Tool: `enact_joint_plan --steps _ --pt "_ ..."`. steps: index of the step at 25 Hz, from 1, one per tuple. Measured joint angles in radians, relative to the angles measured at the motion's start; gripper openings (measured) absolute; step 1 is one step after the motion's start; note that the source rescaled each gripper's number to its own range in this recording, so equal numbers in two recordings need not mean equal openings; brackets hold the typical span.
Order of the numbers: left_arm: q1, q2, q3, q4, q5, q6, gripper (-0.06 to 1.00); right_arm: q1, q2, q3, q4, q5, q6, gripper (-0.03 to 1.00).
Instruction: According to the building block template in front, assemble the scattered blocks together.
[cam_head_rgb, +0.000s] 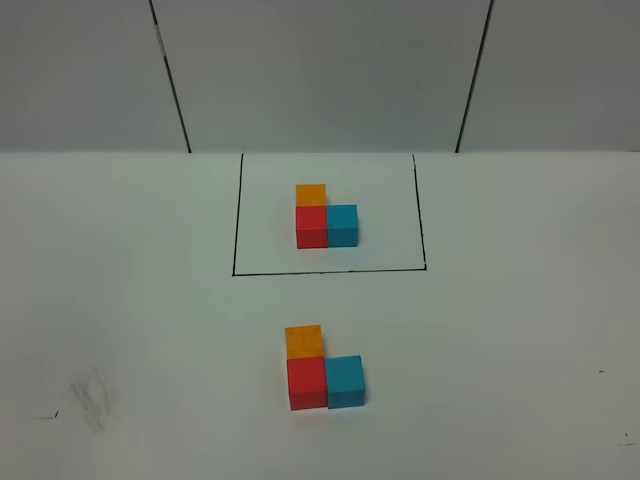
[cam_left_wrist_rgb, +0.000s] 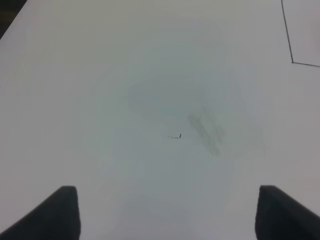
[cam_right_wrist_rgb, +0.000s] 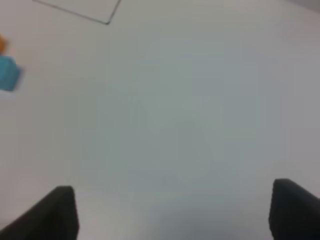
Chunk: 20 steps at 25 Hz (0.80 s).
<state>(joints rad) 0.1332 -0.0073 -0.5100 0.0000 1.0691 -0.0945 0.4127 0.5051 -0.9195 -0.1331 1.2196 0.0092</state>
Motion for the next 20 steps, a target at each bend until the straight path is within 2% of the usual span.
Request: enact_joint_plan --steps 4,9,14,20 --pt "0.0 0.0 0.0 0.0 0.0 0.0 0.6 0.0 -0.153 0.18 0.063 -0.044 0.0 0.59" --pt "0.0 0.0 0.0 0.0 0.0 0.0 0.6 0.0 -0.265 0.321 0.103 -0.121 -0.022 0.59" --pt "0.0 0.0 0.0 0.0 0.0 0.0 0.6 0.0 -0.288 0.399 0.155 -0.182 -0.093 0.58" --pt "0.0 0.0 0.0 0.0 0.0 0.0 0.6 0.0 -0.288 0.415 0.186 -0.181 -0.134 0.58"
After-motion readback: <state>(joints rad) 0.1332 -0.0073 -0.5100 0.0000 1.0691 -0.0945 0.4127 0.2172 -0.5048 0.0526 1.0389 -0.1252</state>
